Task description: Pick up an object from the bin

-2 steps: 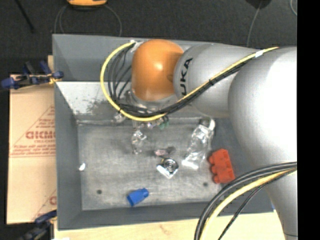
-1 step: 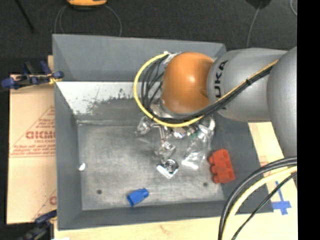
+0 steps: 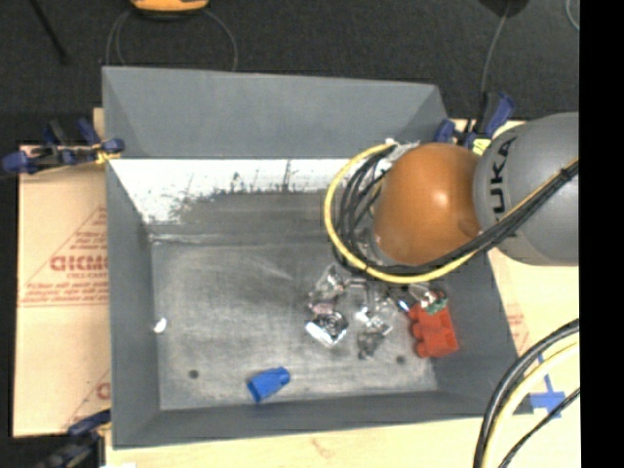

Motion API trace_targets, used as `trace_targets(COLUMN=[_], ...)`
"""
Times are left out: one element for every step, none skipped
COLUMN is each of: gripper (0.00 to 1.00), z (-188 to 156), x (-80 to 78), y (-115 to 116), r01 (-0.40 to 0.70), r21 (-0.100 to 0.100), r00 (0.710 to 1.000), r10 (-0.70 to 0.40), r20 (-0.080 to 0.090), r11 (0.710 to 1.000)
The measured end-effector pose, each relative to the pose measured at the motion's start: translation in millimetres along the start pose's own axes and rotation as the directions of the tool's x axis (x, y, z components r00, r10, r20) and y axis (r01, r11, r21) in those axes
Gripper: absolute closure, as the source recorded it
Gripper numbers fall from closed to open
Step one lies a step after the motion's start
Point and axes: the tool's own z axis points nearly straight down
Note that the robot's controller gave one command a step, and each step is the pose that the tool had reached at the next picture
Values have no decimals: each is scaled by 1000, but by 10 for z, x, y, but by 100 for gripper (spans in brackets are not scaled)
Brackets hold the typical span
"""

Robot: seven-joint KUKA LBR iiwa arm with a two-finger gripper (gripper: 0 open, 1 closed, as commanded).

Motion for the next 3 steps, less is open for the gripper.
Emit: trace_targets(gripper=[0, 100, 100], z=[489, 475, 528], x=[37, 25, -261], y=[-135, -143, -41], r01=[-156, -155, -52], r21=[-1, 1, 10], r00=[988, 988, 999], r10=[156, 155, 52], r20=[5, 9, 4], r11=[988, 988, 999])
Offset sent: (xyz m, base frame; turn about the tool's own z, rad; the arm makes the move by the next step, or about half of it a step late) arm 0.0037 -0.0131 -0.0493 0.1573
